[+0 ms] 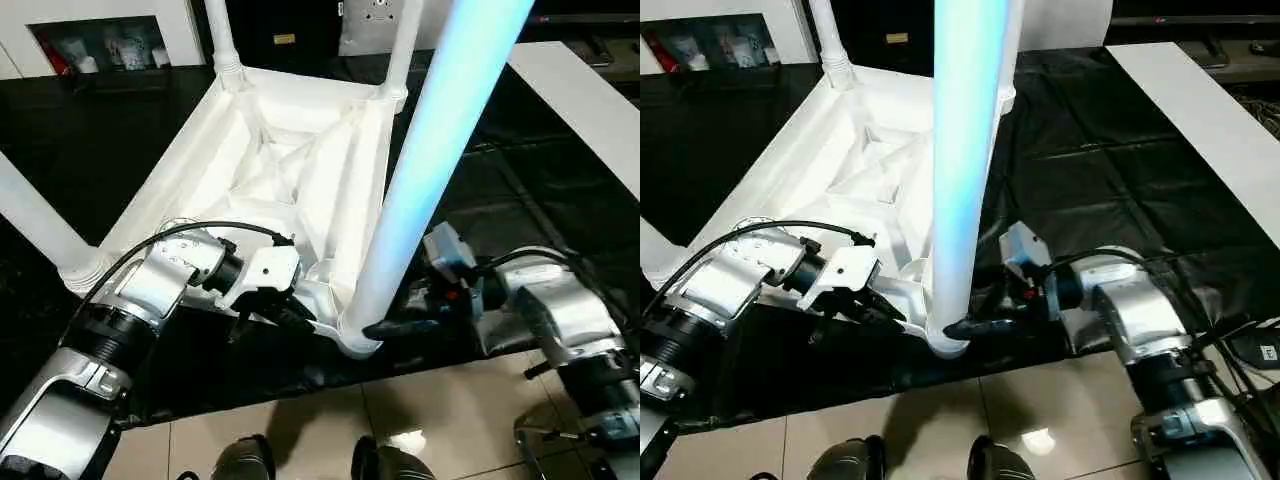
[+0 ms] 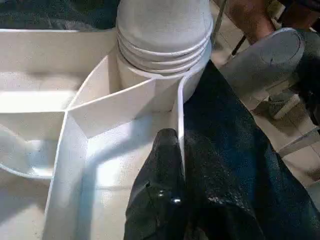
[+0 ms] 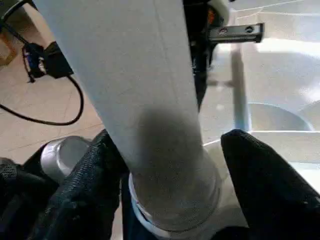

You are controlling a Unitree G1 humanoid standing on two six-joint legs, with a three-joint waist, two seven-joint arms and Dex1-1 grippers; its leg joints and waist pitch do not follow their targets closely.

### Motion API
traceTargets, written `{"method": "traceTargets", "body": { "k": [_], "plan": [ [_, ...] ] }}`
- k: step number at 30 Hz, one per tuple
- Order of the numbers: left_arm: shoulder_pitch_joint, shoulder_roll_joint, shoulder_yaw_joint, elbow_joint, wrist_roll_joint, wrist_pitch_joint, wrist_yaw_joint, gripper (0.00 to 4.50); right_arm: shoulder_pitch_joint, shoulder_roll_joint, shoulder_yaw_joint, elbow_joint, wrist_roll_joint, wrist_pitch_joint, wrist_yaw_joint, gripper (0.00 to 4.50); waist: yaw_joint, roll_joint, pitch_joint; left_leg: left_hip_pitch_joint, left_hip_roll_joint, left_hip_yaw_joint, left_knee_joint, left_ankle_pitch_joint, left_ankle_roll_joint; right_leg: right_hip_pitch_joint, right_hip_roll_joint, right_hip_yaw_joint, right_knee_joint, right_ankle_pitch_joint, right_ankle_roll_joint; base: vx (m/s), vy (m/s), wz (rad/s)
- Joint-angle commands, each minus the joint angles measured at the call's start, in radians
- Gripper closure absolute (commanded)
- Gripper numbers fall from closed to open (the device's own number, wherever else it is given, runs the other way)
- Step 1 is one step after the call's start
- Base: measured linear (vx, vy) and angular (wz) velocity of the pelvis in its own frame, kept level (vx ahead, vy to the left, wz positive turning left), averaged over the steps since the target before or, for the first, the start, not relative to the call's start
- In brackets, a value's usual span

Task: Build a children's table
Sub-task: Rotate leg to tighten

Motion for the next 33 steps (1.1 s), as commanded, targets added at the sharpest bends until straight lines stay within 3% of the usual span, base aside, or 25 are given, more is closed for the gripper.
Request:
{"method": "traceTargets", "body": {
  "k": [1, 9, 12, 15, 18, 20, 21, 23, 28, 30, 31, 32, 33],
  "plan": [
    [0.003, -0.01, -0.059, -0.017, 0.013, -0.026, -0.05, 4.5, -0.007, -0.003, 0.008, 0.001, 0.013, -0.003, 0.019, 1.62, -0.009, -0.006, -0.065, 0.015, 0.07, -0.016, -0.06, -0.103, 0.114, 0.057, -0.096, 0.061, -0.054, -0.224, -0.242, 0.0, 0.0, 0.0],
    [0.002, -0.013, -0.047, -0.001, 0.018, -0.02, -0.032, 4.5, -0.004, 0.002, -0.002, 0.003, 0.035, 0.039, 0.039, 2.24, -0.008, -0.004, -0.068, 0.015, 0.07, -0.017, -0.059, -0.101, 0.111, 0.059, -0.095, 0.061, -0.052, -0.211, -0.249, 0.0, 0.0, 0.0],
    [0.009, -0.031, -0.022, -0.01, 0.024, 0.059, 0.049, 4.5, 0.022, 0.011, -0.027, -0.034, 0.075, 0.098, 0.004, 2.33, -0.007, -0.003, -0.07, 0.016, 0.072, -0.015, -0.059, -0.096, 0.109, 0.061, -0.095, 0.062, -0.05, -0.193, -0.257, 0.0, 0.0, 0.0],
    [0.013, -0.05, -0.001, -0.034, 0.016, 0.151, 0.107, 4.5, 0.04, 0.028, -0.045, -0.066, 0.083, 0.134, -0.067, 2.39, -0.006, -0.003, -0.063, 0.016, 0.07, -0.017, -0.064, -0.146, 0.086, 0.059, -0.098, 0.061, -0.062, -0.296, -0.237, 0.0, 0.0, 0.0],
    [0.017, -0.088, 0.029, -0.064, -0.002, 0.249, 0.184, 4.5, 0.046, 0.067, -0.063, -0.071, 0.028, 0.14, -0.22, 2.41, -0.011, -0.005, -0.057, 0.018, 0.064, -0.022, -0.067, -0.185, 0.06, 0.057, -0.102, 0.061, -0.078, -0.42, -0.199, 0.0, 0.0, 0.0],
    [0.011, -0.167, 0.067, -0.069, -0.022, 0.344, 0.301, 4.5, 0.039, 0.137, -0.1, -0.077, -0.024, 0.183, -0.424, 2.44, -0.026, -0.007, -0.054, 0.012, 0.06, -0.029, -0.072, -0.195, 0.034, 0.058, -0.101, 0.058, -0.082, -0.5, -0.162, 0.0, 0.0, 0.0],
    [0.011, -0.167, 0.067, -0.069, -0.022, 0.344, 0.301, 4.5, 0.039, 0.137, -0.1, -0.077, -0.024, 0.183, -0.424, 2.44, -0.032, -0.008, -0.053, 0.012, 0.059, -0.029, -0.073, -0.199, 0.03, 0.056, -0.1, 0.058, -0.087, -0.512, -0.156, 0.0, 0.0, 0.0],
    [-0.001, -0.235, 0.086, -0.048, -0.014, 0.394, 0.402, 4.5, 0.038, 0.191, -0.123, -0.092, -0.052, 0.217, -0.556, 2.47, -0.054, -0.011, -0.055, 0.005, 0.054, -0.031, -0.071, -0.188, 0.033, 0.058, -0.095, 0.056, -0.086, -0.498, -0.146, 0.0, 0.0, 0.0],
    [-0.038, -0.362, 0.108, 0.015, 0.025, 0.442, 0.603, 4.5, 0.018, 0.3, -0.164, -0.091, -0.137, 0.252, -0.852, 2.51, -0.073, -0.011, -0.062, 0.006, 0.044, -0.023, -0.061, -0.135, 0.063, 0.056, -0.089, 0.056, -0.087, -0.423, -0.154, 0.0, 0.0, 0.0],
    [-0.06, -0.423, 0.124, 0.046, 0.038, 0.444, 0.702, 4.5, 0.005, 0.36, -0.195, -0.08, -0.168, 0.255, -0.998, 2.52, -0.071, -0.009, -0.064, 0.005, 0.044, -0.02, -0.06, -0.108, 0.077, 0.058, -0.089, 0.058, -0.086, -0.384, -0.16, 0.0, 0.0, 0.0],
    [-0.076, -0.462, 0.134, 0.07, 0.048, 0.434, 0.769, 4.5, -0.003, 0.402, -0.215, -0.072, -0.19, 0.252, -1.094, 2.52, -0.072, -0.002, -0.066, 0.008, 0.046, -0.018, -0.06, -0.092, 0.079, 0.053, -0.083, 0.058, -0.082, -0.335, -0.173, 0.0, 0.0, 0.0],
    [-0.076, -0.462, 0.134, 0.07, 0.048, 0.434, 0.769, 4.5, -0.003, 0.402, -0.215, -0.072, -0.19, 0.252, -1.094, 2.52, -0.074, -0.004, -0.067, 0.008, 0.047, -0.019, -0.06, -0.089, 0.077, 0.053, -0.082, 0.057, -0.079, -0.313, -0.182, 0.0, 0.0, 0.0],
    [-0.083, -0.491, 0.135, 0.08, 0.06, 0.427, 0.811, 4.5, -0.004, 0.438, -0.228, -0.069, -0.207, 0.243, -1.159, 2.52, -0.069, -0.007, -0.075, 0.007, 0.045, -0.021, -0.058, -0.064, 0.086, 0.066, -0.084, 0.057, -0.068, -0.245, -0.199, 0.0, 0.0, 0.0]
  ]
}}
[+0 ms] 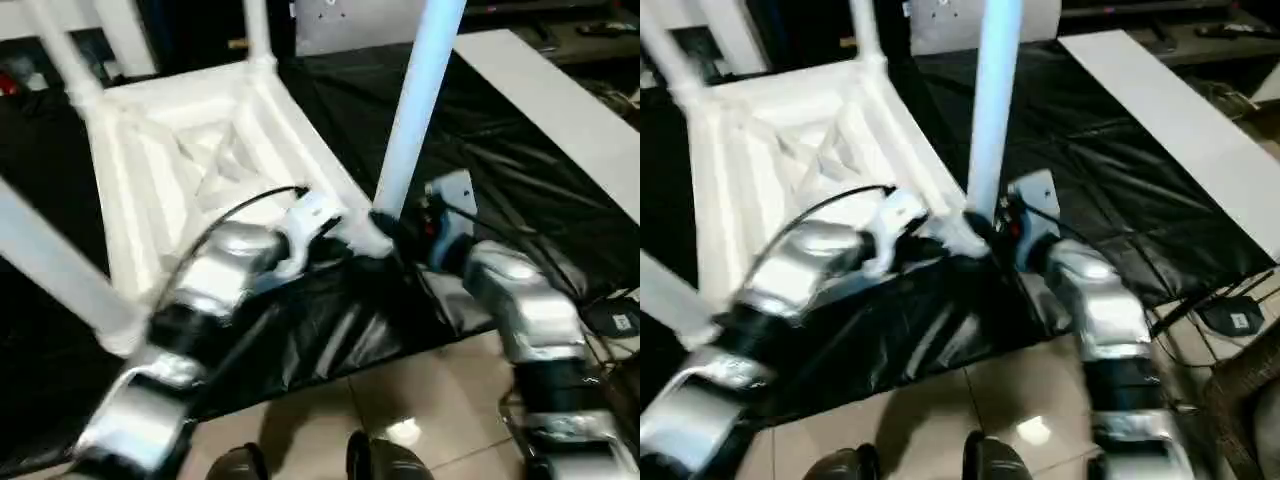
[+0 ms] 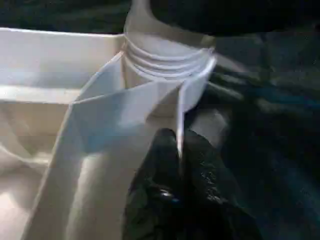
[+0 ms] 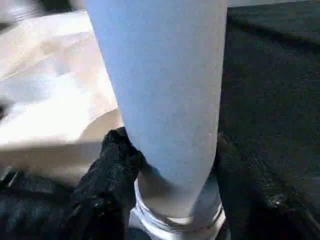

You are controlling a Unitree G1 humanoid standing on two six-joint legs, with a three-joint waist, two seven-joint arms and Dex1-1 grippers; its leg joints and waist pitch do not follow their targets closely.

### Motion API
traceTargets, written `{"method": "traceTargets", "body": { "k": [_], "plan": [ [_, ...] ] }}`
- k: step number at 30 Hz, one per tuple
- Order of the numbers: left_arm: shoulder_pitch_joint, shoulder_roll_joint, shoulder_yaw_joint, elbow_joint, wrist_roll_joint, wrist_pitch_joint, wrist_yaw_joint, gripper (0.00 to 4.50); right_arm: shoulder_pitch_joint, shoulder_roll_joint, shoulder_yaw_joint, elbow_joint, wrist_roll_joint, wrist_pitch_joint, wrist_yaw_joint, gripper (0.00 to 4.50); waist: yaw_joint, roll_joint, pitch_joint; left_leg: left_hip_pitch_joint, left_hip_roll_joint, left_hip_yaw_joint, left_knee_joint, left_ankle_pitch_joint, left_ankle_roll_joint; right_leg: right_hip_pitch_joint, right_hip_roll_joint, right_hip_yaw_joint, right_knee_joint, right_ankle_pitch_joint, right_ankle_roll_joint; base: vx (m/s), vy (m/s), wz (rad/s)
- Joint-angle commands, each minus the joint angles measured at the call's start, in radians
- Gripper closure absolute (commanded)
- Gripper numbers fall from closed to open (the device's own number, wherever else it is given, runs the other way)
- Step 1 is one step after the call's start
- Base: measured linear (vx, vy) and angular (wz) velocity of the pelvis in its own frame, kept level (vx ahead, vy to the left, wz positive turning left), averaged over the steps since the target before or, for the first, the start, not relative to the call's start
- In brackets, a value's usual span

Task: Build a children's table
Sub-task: Rotate leg to tighten

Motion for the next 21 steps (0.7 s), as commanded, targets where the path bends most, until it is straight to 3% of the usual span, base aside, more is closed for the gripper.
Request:
{"method": "traceTargets", "body": {
  "k": [1, 2, 4, 9, 16, 18, 19, 21],
  "plan": [
    [-0.002, -0.091, -0.04, 0.008, -0.038, -0.024, 0.018, 4.5, 0.002, 0.056, 0.049, 0.026, -0.008, 0.022, -0.054, 2.52, 0.009, -0.011, -0.072, -0.001, 0.047, -0.02, -0.048, -0.047, 0.111, 0.064, -0.085, 0.059, -0.064, -0.179, -0.214, 0.053, 0.005, 0.03],
    [-0.005, -0.107, -0.04, 0.012, -0.03, -0.027, 0.039, 4.5, 0.002, 0.077, 0.043, 0.028, -0.018, 0.015, -0.089, 1.84, 0.011, -0.005, -0.073, 0.0, 0.047, -0.021, -0.047, -0.04, 0.118, 0.065, -0.086, 0.058, -0.061, -0.158, -0.221, 0.0, 0.0, 0.0],
    [-0.006, -0.116, -0.04, 0.007, -0.02, -0.036, 0.054, 4.5, 0.017, 0.099, 0.039, 0.014, -0.017, -0.021, -0.103, 1.84, 0.013, -0.005, -0.072, 0.001, 0.048, -0.019, -0.047, -0.046, 0.139, 0.066, -0.086, 0.057, -0.061, -0.127, -0.237, 0.0, 0.0, 0.0],
    [0.004, -0.089, -0.044, -0.013, -0.015, -0.064, 0.031, 4.5, 0.054, 0.092, 0.02, -0.038, 0.019, -0.058, -0.068, 1.37, 0.025, -0.005, -0.068, 0.004, 0.051, -0.018, -0.05, -0.076, 0.137, 0.067, -0.088, 0.059, -0.065, -0.168, -0.226, 0.0, 0.0, 0.0],
    [0.04, 0.025, -0.065, -0.042, -0.028, -0.099, -0.128, 4.5, 0.103, -0.088, -0.016, -0.108, 0.097, -0.038, 0.163, 0.82, 0.029, -0.008, -0.066, 0.0, 0.049, -0.017, -0.047, -0.079, 0.16, 0.07, -0.089, 0.058, -0.066, -0.173, -0.219, 0.0, 0.0, 0.0],
    [0.045, 0.041, -0.071, -0.046, -0.029, -0.103, -0.155, 4.5, 0.106, -0.116, -0.017, -0.106, 0.103, -0.042, 0.204, 0.55, 0.03, -0.007, -0.065, -0.001, 0.05, -0.017, -0.047, -0.084, 0.155, 0.07, -0.089, 0.058, -0.067, -0.2, -0.211, 0.0, 0.0, 0.0],
    [0.053, 0.076, -0.085, -0.052, -0.029, -0.123, -0.213, 4.5, 0.109, -0.179, -0.011, -0.1, 0.115, -0.058, 0.3, 0.5, 0.032, -0.003, -0.066, 0.002, 0.051, -0.019, -0.048, -0.091, 0.153, 0.068, -0.089, 0.057, -0.067, -0.211, -0.211, 0.0, 0.0, 0.0],
    [0.058, 0.102, -0.096, -0.054, -0.03, -0.15, -0.259, 4.5, 0.111, -0.226, -0.001, -0.098, 0.121, -0.072, 0.372, 0.36, 0.031, -0.004, -0.067, 0.003, 0.054, -0.017, -0.046, -0.085, 0.159, 0.068, -0.087, 0.059, -0.065, -0.189, -0.216, 0.0, 0.0, 0.0]
  ]
}}
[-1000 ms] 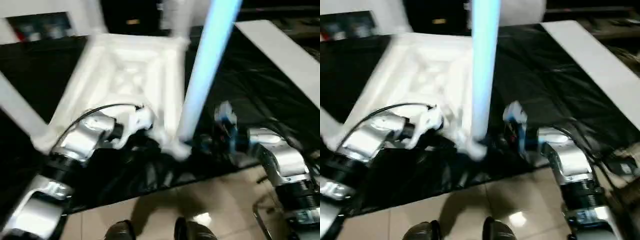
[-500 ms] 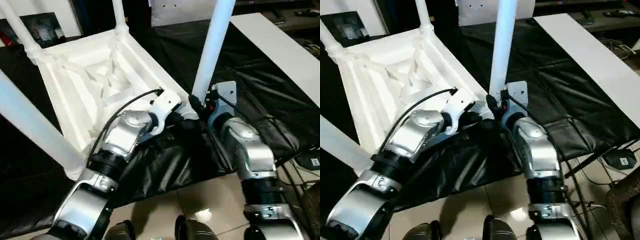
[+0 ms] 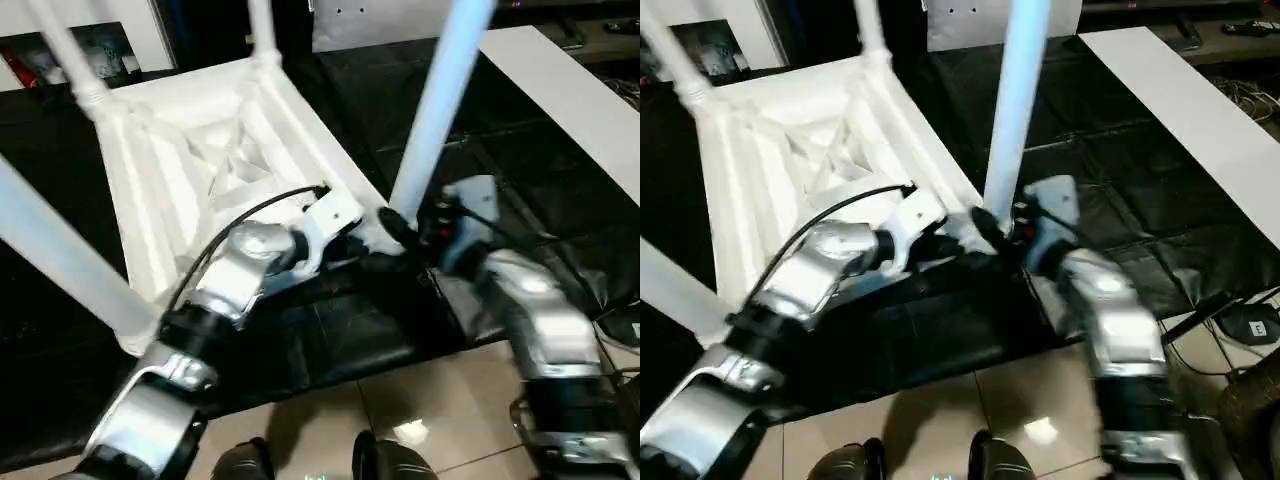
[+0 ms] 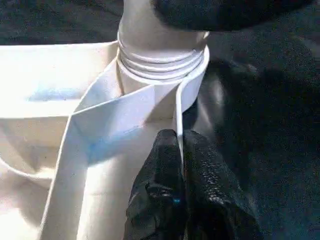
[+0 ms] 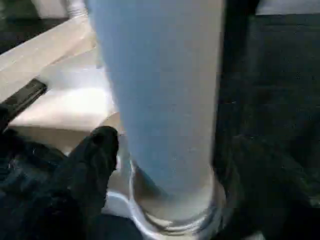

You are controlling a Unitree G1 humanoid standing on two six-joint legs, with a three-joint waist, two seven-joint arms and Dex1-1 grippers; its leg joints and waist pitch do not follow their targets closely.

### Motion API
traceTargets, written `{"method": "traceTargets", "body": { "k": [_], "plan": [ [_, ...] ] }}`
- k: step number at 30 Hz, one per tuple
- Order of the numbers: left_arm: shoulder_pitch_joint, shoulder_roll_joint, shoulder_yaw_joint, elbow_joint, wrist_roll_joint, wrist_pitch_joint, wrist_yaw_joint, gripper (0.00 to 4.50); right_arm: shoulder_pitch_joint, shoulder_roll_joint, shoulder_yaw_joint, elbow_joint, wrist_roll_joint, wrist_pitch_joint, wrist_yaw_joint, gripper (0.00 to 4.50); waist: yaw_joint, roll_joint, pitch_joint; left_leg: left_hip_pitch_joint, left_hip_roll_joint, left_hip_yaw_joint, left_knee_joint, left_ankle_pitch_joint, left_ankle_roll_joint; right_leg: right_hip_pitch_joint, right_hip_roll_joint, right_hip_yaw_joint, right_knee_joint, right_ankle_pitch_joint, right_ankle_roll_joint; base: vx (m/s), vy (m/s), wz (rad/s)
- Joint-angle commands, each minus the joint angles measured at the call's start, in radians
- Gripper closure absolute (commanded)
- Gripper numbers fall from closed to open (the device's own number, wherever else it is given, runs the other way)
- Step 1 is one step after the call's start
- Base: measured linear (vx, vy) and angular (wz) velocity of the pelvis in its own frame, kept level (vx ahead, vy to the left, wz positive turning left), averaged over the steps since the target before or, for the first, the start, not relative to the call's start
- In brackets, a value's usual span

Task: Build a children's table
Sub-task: Rotate leg to tighten

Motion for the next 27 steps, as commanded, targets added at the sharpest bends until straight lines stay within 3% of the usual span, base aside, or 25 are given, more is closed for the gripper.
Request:
{"method": "traceTargets", "body": {
  "k": [1, 3, 6, 9, 18, 19, 27],
  "plan": [
    [0.023, 0.025, -0.042, -0.005, -0.019, -0.046, -0.101, 4.5, 0.003, -0.048, 0.018, -0.011, 0.014, -0.025, 0.111, 0.36, 0.004, -0.009, -0.072, 0.006, 0.054, -0.021, -0.045, -0.072, 0.161, 0.074, -0.087, 0.057, -0.059, -0.16, -0.224, 0.0, 0.0, 0.0],
    [0.028, 0.068, -0.065, -0.009, -0.025, -0.098, -0.194, 4.5, 0.007, -0.118, 0.042, -0.011, 0.035, -0.038, 0.229, 0.22, 0.003, -0.014, -0.071, 0.005, 0.053, -0.018, -0.043, -0.062, 0.173, 0.074, -0.088, 0.058, -0.058, -0.136, -0.234, 0.0, 0.0, 0.0],
    [0.032, 0.116, -0.094, -0.017, -0.032, -0.153, -0.293, 4.5, 0.007, -0.182, 0.069, -0.009, 0.059, -0.052, 0.358, 0.22, 0.008, -0.013, -0.072, 0.004, 0.055, -0.018, -0.04, -0.047, 0.195, 0.074, -0.088, 0.058, -0.053, -0.114, -0.24, 0.0, 0.0, 0.0],
    [0.03, 0.173, -0.138, -0.014, -0.025, -0.237, -0.409, 4.5, -0.006, -0.244, 0.112, 0.003, 0.08, -0.066, 0.514, 0.22, 0.017, -0.012, -0.07, 0.006, 0.06, -0.018, -0.04, -0.055, 0.196, 0.07, -0.088, 0.055, -0.052, -0.141, -0.243, 0.0, 0.0, 0.0],
    [0.02, 0.227, -0.185, -0.024, -0.047, -0.334, -0.583, 4.5, -0.04, -0.294, 0.213, 0.014, 0.106, -0.09, 0.738, 0.22, 0.041, -0.014, -0.071, 0.01, 0.067, -0.015, -0.036, -0.032, 0.198, 0.063, -0.091, 0.058, -0.04, -0.103, -0.263, 0.0, 0.0, 0.0],
    [0.015, 0.23, -0.191, -0.022, -0.044, -0.351, -0.598, 4.5, -0.05, -0.289, 0.23, 0.022, 0.104, -0.093, 0.759, 0.47, 0.044, -0.015, -0.07, 0.01, 0.068, -0.015, -0.037, -0.033, 0.194, 0.062, -0.092, 0.059, -0.041, -0.111, -0.262, 0.0, 0.0, 0.0],
    [0.002, 0.228, -0.194, -0.015, -0.05, -0.377, -0.626, 4.5, -0.066, -0.292, 0.283, 0.036, 0.125, -0.065, 0.856, 1.0, 0.045, -0.019, -0.066, 0.007, 0.068, -0.017, -0.037, -0.04, 0.185, 0.063, -0.094, 0.058, -0.042, -0.125, -0.259, 0.0, 0.0, 0.0]
  ]
}}
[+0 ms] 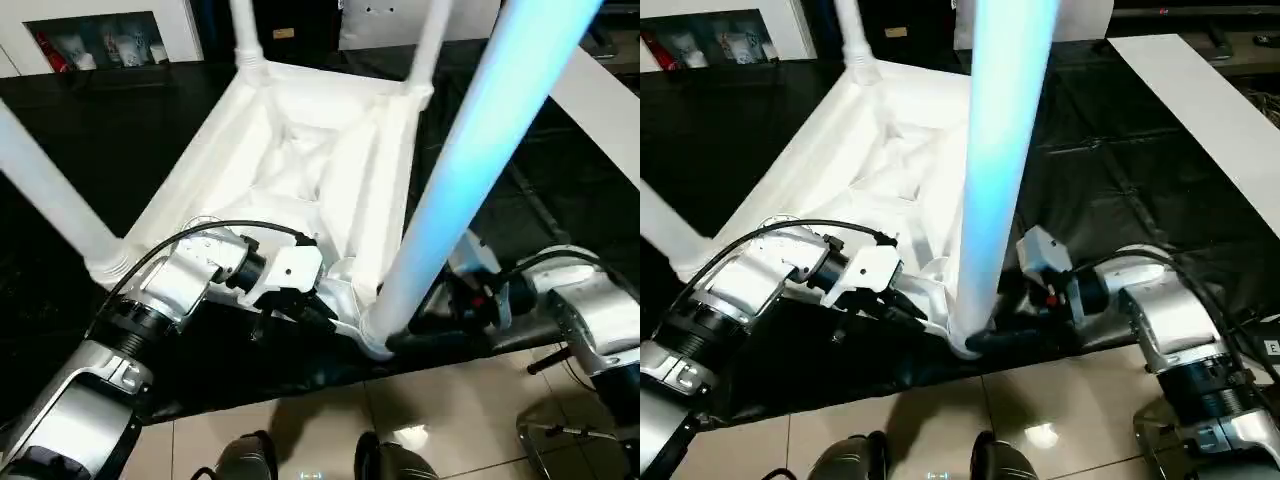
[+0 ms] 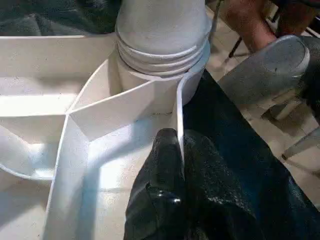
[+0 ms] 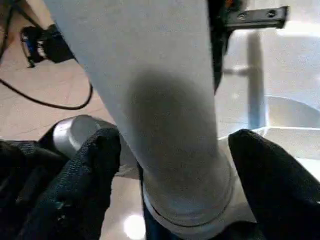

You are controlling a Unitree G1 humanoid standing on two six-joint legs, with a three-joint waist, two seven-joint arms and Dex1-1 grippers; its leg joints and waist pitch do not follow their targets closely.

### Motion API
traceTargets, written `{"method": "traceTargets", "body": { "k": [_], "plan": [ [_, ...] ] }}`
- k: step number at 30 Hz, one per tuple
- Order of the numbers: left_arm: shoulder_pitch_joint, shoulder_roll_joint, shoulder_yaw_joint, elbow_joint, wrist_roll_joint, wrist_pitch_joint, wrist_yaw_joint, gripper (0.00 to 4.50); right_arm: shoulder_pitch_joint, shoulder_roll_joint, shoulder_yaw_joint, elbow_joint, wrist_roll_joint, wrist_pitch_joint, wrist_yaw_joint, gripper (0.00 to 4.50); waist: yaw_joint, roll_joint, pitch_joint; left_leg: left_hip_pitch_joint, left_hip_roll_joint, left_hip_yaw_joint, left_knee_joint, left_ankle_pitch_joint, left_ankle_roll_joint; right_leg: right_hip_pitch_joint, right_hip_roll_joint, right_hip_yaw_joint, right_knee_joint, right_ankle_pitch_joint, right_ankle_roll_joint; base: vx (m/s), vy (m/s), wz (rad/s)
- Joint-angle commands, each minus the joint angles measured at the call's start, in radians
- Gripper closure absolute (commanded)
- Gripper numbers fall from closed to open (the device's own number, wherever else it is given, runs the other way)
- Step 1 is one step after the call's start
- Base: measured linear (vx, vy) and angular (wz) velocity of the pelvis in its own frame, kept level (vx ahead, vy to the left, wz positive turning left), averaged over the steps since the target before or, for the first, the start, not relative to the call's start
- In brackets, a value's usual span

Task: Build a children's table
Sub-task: Rotate leg to tighten

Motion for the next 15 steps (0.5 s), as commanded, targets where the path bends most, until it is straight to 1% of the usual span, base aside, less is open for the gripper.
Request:
{"method": "traceTargets", "body": {
  "k": [1, 2, 5, 6, 7, 8, 10, 11, 13, 14, 15],
  "plan": [
    [-0.003, -0.005, -0.051, -0.009, 0.015, -0.025, -0.053, 4.5, -0.017, -0.01, 0.023, -0.001, 0.023, 0.02, 0.038, 1.1, -0.008, -0.013, -0.069, 0.018, 0.067, -0.018, -0.05, -0.04, 0.181, 0.07, -0.091, 0.058, -0.045, -0.132, -0.255, 0.0, 0.0, 0.0],
    [-0.005, -0.003, -0.052, -0.005, 0.016, -0.03, -0.055, 4.5, -0.02, -0.007, 0.028, 0.003, 0.019, 0.015, 0.039, 1.1, -0.009, -0.012, -0.069, 0.018, 0.067, -0.018, -0.05, -0.041, 0.18, 0.07, -0.091, 0.057, -0.045, -0.134, -0.255, 0.0, 0.0, 0.0],
    [-0.006, -0.002, -0.051, 0.0, 0.017, -0.034, -0.059, 4.5, -0.025, -0.001, 0.031, 0.012, 0.019, 0.017, 0.041, 1.43, -0.008, -0.013, -0.07, 0.019, 0.067, -0.017, -0.049, -0.032, 0.177, 0.069, -0.091, 0.059, -0.043, -0.119, -0.258, 0.0, 0.0, 0.0],
    [-0.007, -0.002, -0.051, 0.001, 0.017, -0.035, -0.059, 4.5, -0.026, 0.0, 0.031, 0.014, 0.019, 0.017, 0.041, 1.43, -0.007, -0.012, -0.071, 0.019, 0.067, -0.017, -0.049, -0.026, 0.179, 0.07, -0.091, 0.058, -0.042, -0.11, -0.26, 0.0, 0.0, 0.0],
    [-0.008, -0.001, -0.052, 0.004, 0.018, -0.038, -0.06, 4.5, -0.028, 0.002, 0.032, 0.017, 0.019, 0.017, 0.043, 1.65, -0.008, -0.012, -0.071, 0.019, 0.067, -0.017, -0.049, -0.023, 0.181, 0.07, -0.09, 0.058, -0.041, -0.104, -0.262, 0.0, 0.0, 0.0],
    [-0.009, 0.0, -0.052, 0.007, 0.017, -0.039, -0.061, 4.5, -0.03, 0.004, 0.033, 0.02, 0.019, 0.017, 0.045, 1.65, -0.008, -0.013, -0.072, 0.019, 0.067, -0.017, -0.048, -0.024, 0.182, 0.07, -0.091, 0.058, -0.041, -0.101, -0.263, 0.0, 0.0, 0.0],
    [-0.011, 0.002, -0.049, 0.015, 0.016, -0.04, -0.062, 4.5, -0.032, 0.008, 0.033, 0.023, 0.021, 0.022, 0.046, 1.82, -0.007, -0.011, -0.073, 0.019, 0.067, -0.017, -0.048, -0.023, 0.18, 0.071, -0.092, 0.058, -0.041, -0.101, -0.265, 0.0, 0.0, 0.0],
    [-0.011, 0.003, -0.048, 0.017, 0.016, -0.039, -0.062, 4.5, -0.032, 0.009, 0.034, 0.024, 0.022, 0.024, 0.045, 1.98, -0.007, -0.012, -0.072, 0.017, 0.066, -0.017, -0.048, -0.022, 0.18, 0.072, -0.091, 0.057, -0.041, -0.099, -0.265, 0.0, 0.0, 0.0],
    [-0.008, 0.004, -0.039, 0.016, 0.014, -0.019, -0.052, 4.5, -0.029, 0.014, 0.029, 0.018, 0.033, 0.04, 0.035, 2.17, -0.006, -0.009, -0.073, 0.019, 0.067, -0.018, -0.049, -0.025, 0.178, 0.071, -0.091, 0.057, -0.042, -0.102, -0.267, 0.0, 0.0, 0.0],
    [0.001, 0.0, -0.023, 0.005, 0.005, 0.032, -0.024, 4.5, -0.02, 0.022, 0.016, 0.005, 0.054, 0.068, 0.008, 2.23, -0.006, -0.007, -0.073, 0.019, 0.068, -0.018, -0.049, -0.026, 0.175, 0.072, -0.091, 0.057, -0.041, -0.099, -0.271, 0.0, 0.0, 0.0],
    [0.005, -0.003, -0.015, -0.003, -0.001, 0.055, -0.011, 4.5, -0.016, 0.029, 0.008, -0.003, 0.062, 0.085, -0.013, 2.26, -0.006, -0.008, -0.073, 0.019, 0.068, -0.018, -0.049, -0.026, 0.173, 0.072, -0.092, 0.057, -0.041, -0.098, -0.271, 0.0, 0.0, 0.0]
  ]
}}
